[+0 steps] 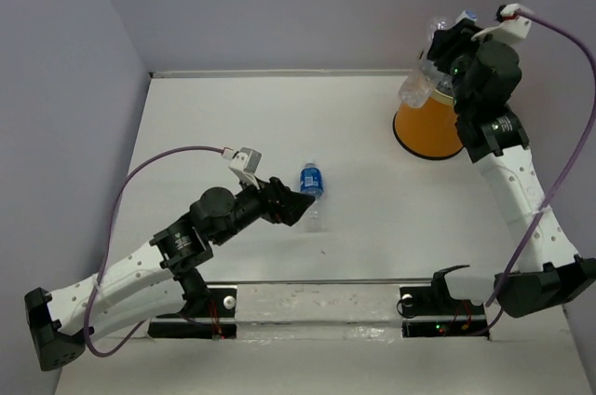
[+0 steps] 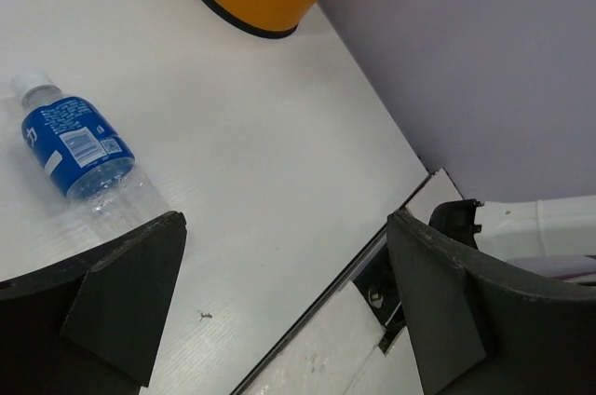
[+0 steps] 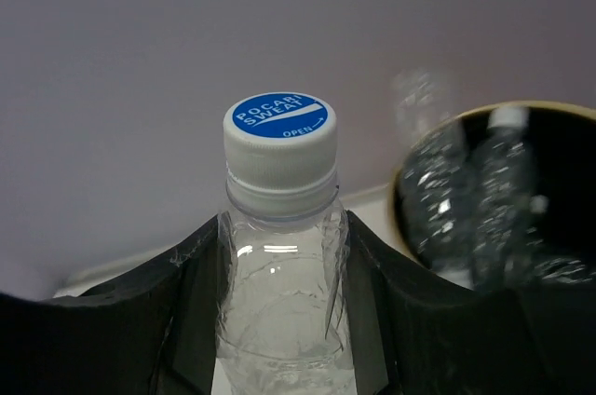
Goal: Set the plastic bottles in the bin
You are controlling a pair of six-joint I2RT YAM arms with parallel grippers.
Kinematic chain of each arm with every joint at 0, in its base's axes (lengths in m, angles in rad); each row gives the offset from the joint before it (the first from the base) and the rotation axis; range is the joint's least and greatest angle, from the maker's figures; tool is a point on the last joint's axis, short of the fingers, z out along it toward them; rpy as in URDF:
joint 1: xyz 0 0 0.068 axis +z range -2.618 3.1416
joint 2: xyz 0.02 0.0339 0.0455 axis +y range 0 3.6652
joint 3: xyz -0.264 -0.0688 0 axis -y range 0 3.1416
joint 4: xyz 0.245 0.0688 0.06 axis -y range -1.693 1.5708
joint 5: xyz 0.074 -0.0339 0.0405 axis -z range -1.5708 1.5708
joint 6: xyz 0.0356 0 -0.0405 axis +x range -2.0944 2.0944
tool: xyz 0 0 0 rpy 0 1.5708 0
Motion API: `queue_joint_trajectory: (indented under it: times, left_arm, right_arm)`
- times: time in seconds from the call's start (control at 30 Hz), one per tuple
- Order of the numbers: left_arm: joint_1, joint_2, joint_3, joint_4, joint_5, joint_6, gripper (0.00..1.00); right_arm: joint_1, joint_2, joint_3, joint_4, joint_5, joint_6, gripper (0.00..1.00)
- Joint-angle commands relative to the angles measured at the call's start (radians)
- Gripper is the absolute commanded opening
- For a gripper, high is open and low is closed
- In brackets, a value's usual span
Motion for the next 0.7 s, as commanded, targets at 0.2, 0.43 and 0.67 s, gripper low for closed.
queue_joint_trajectory:
  times: [0.2,0.43,0.67]
  left_arm:
    - [-0.001,-0.156,0.077,-0.256,-0.095,0.097,0.99]
    - [-0.001,-0.153,0.082,-0.276,-0.097,0.125,0.99]
    - [-0.001,-0.197,0.077,-0.285,-0.114,0.127,0.99]
  right_arm:
    - [-0.164,0.238,0.178,0.491,0.314,-0.392,0.26]
    - [-0.164,0.347,-0.023,0.781,0.343,-0.521,0.20]
    - [-0.185,0.267,-0.272,0.913,0.352,-0.483,0.18]
